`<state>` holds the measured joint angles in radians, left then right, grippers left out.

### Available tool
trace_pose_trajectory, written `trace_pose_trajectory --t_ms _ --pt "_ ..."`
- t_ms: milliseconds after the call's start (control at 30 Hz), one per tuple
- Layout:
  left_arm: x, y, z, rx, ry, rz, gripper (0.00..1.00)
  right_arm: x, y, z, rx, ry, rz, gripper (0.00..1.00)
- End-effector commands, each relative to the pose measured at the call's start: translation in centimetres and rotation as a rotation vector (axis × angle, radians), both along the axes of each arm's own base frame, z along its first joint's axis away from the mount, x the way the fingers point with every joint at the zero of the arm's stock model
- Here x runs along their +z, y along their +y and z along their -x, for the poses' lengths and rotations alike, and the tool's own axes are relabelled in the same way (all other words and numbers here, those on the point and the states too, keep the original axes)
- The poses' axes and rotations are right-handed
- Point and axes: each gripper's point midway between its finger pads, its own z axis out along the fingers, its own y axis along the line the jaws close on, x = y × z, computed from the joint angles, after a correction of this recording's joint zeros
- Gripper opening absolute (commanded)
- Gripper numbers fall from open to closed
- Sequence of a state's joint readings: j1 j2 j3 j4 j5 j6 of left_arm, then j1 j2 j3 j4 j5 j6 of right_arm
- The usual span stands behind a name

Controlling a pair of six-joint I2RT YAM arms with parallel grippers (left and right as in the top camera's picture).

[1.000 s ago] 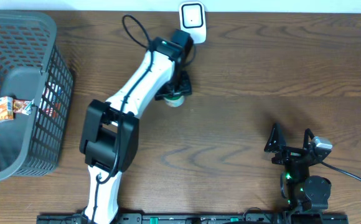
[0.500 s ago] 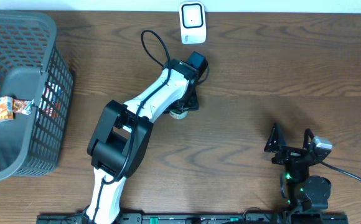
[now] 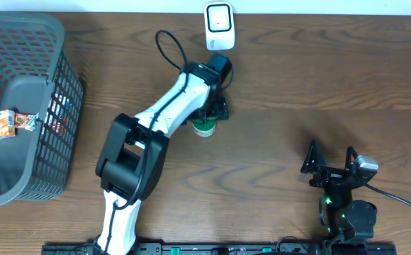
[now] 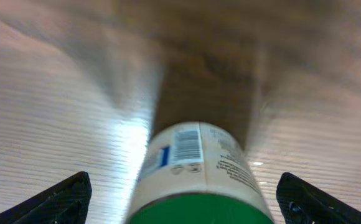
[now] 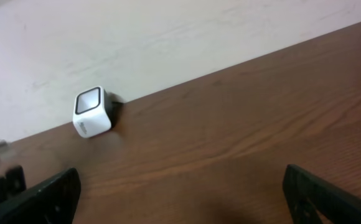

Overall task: Scan the item barcode
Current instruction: 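Carry the jar with the left gripper and set it on the table, then reach the left gripper into the basket and grasp the white toothpaste box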

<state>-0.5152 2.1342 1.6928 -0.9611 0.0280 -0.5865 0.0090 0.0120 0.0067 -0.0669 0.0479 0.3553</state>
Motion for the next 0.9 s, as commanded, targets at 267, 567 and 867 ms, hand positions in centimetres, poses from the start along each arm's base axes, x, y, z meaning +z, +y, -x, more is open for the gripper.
trace_pose_trajectory --t_ms 267,567,867 --pt "23.4 6.1 -1.3 0.063 -0.507 0.207 0.95 0.0 -0.3 0.0 -0.013 0.000 0.012 0.99" --pt "39.3 24.4 6.5 0.486 -1.029 0.036 0.95 0.0 -0.3 0.0 -0.013 0.000 0.012 0.99" --pt "33.6 39.6 6.6 0.927 -0.865 -0.045 0.96 0.0 -0.3 0.0 -0.013 0.000 0.012 0.99"
